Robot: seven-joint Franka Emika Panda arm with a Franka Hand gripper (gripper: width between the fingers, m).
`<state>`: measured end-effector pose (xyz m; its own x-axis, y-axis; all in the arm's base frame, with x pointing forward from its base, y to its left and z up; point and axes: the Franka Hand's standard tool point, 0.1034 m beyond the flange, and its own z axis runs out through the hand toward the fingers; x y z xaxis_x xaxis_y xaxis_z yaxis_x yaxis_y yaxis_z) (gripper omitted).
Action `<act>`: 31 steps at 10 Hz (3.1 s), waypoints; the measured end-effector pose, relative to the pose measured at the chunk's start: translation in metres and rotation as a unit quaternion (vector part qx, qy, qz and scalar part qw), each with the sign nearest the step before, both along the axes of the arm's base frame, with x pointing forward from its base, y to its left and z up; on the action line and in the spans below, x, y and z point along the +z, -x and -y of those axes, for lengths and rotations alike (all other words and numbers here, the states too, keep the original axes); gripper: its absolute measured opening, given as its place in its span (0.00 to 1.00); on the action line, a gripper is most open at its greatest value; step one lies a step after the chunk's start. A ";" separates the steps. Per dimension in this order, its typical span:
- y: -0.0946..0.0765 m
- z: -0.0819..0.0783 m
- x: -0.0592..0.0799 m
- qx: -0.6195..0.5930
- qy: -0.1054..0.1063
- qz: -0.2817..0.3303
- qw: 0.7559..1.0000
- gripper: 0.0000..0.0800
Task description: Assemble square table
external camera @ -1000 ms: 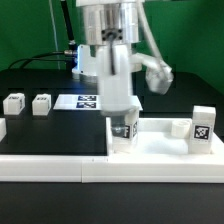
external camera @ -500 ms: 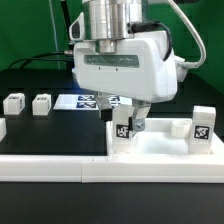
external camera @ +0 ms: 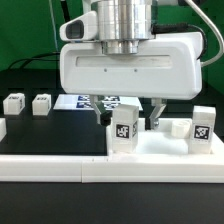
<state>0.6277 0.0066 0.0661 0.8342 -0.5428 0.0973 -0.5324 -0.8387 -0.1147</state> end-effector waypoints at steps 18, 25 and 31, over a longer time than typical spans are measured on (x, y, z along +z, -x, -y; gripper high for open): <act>0.004 0.006 -0.003 -0.603 -0.152 -0.091 0.777 0.78; -0.002 -0.002 -0.001 -0.056 -0.066 -0.029 0.996 0.81; 0.000 0.006 -0.001 0.000 -0.052 -0.040 0.998 0.37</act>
Offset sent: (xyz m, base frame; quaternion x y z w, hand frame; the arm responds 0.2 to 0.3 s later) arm 0.0000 0.0000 0.0000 0.0000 0.0000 0.1938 0.9810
